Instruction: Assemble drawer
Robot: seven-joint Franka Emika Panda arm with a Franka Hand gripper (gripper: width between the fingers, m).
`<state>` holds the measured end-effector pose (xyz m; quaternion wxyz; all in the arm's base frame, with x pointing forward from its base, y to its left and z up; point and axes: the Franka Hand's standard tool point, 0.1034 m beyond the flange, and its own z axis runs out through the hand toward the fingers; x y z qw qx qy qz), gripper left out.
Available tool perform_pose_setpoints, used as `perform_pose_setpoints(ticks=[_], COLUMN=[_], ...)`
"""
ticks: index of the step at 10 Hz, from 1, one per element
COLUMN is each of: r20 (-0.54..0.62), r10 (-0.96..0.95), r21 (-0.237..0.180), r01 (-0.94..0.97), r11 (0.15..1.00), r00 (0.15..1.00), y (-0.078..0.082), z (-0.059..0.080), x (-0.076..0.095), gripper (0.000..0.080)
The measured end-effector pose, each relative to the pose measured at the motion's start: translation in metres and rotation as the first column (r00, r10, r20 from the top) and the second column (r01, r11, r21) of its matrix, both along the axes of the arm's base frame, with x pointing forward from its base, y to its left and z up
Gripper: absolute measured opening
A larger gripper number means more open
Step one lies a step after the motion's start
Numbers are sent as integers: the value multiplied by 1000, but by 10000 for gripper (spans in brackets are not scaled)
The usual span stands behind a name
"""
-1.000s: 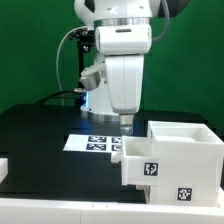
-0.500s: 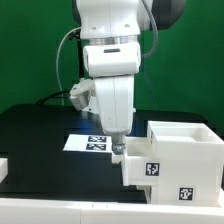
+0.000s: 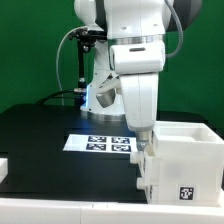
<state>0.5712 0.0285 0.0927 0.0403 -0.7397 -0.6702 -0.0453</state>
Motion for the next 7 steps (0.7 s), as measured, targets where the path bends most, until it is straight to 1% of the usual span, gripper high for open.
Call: perform_pose_setpoints(ticks=[2,4,5,6,7], r20=[10,17,10,5,-3], r10=[1,0,-1,-4,-10], r21=[-6,-9,-13,-11,-5], r01=[-1,0,2,4,10], r11=[1000,1000,1000,1000,1000], r00=[1000,1000,1000,1000,1000], y=[-2,-11,-20,-27,-30], z=[0,2,2,-2,-8], x=[0,4,8,13,17], gripper=[649,649,649,649,649])
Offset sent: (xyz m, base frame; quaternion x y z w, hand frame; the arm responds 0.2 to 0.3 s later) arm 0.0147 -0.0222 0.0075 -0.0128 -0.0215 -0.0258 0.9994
